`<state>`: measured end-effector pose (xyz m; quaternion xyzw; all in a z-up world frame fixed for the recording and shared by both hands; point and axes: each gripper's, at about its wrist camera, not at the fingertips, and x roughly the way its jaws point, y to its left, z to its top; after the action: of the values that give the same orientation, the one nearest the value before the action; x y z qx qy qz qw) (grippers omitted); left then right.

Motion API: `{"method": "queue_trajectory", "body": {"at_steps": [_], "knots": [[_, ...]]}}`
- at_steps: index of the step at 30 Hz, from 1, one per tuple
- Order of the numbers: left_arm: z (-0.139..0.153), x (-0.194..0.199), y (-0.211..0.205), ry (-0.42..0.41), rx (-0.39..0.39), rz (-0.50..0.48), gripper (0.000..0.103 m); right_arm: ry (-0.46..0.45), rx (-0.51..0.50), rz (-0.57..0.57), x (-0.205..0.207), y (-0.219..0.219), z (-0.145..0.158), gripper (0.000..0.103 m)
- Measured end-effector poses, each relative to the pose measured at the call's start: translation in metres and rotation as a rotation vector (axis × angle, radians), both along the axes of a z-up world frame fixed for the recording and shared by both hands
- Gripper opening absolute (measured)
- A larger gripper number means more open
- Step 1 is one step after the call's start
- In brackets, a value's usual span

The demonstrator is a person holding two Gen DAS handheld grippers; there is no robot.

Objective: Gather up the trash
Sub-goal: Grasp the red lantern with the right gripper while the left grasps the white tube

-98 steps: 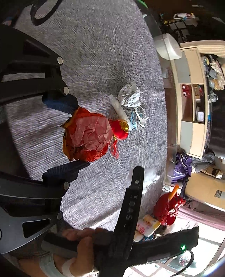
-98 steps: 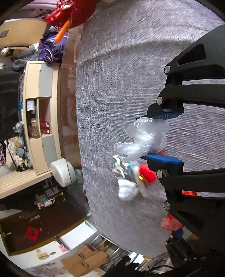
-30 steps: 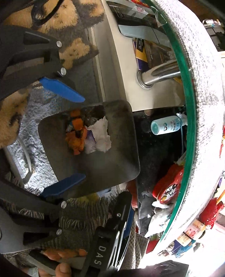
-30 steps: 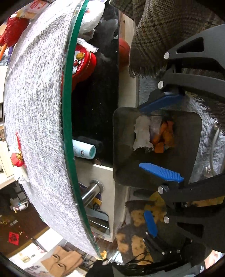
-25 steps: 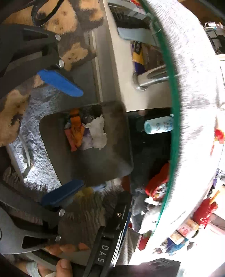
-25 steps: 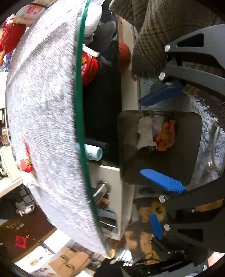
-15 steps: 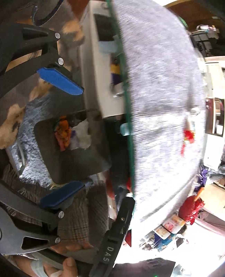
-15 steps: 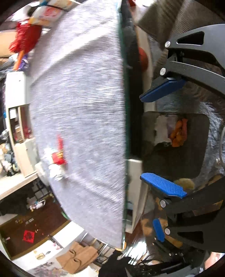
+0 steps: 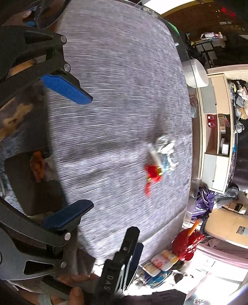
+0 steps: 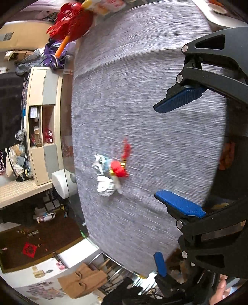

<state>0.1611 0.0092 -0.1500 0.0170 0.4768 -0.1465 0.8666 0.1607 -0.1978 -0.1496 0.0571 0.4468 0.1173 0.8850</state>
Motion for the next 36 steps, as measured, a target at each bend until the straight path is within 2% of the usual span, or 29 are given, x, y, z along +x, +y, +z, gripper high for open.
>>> {"method": "queue_trajectory", "body": {"at_steps": [3, 5, 8, 11, 18, 19, 25, 28, 30, 35, 36], "knots": [[-0.004, 0.021, -0.004, -0.001, 0.023, -0.013, 0.094, 0.025, 0.015, 0.021, 0.024, 0.009, -0.006, 0.081], [-0.01, 0.035, -0.005, 0.009, 0.028, -0.024, 0.093, 0.044, 0.027, 0.046, 0.041, 0.017, -0.013, 0.066], [-0.018, 0.048, -0.004, 0.025, 0.022, -0.023, 0.087, 0.041, 0.027, 0.085, 0.059, 0.03, -0.018, 0.053], [-0.024, 0.056, -0.001, 0.035, 0.009, -0.016, 0.083, 0.043, 0.01, 0.123, 0.073, 0.044, -0.024, 0.05], [-0.032, 0.077, -0.003, 0.048, 0.007, -0.028, 0.08, 0.072, -0.04, 0.152, 0.093, 0.06, -0.043, 0.045], [-0.032, 0.078, -0.004, 0.049, 0.005, -0.029, 0.08, 0.078, -0.041, 0.154, 0.094, 0.06, -0.045, 0.038], [-0.036, 0.101, -0.017, 0.051, -0.003, -0.059, 0.072, 0.094, 0.006, 0.129, 0.101, 0.04, -0.045, 0.038], [-0.041, 0.11, -0.028, 0.053, -0.006, -0.08, 0.061, 0.076, 0.057, 0.073, 0.101, 0.016, -0.036, 0.038], [-0.046, 0.116, -0.034, 0.06, -0.013, -0.096, 0.048, 0.06, 0.067, 0.04, 0.101, 0.002, -0.028, 0.038], [-0.051, 0.125, -0.045, 0.035, 0.01, -0.127, 0.044, 0.05, 0.104, 0.003, 0.095, -0.022, -0.02, 0.038], [-0.051, 0.126, -0.046, 0.032, 0.006, -0.131, 0.04, 0.052, 0.109, -0.002, 0.093, -0.025, -0.021, 0.038]]}}
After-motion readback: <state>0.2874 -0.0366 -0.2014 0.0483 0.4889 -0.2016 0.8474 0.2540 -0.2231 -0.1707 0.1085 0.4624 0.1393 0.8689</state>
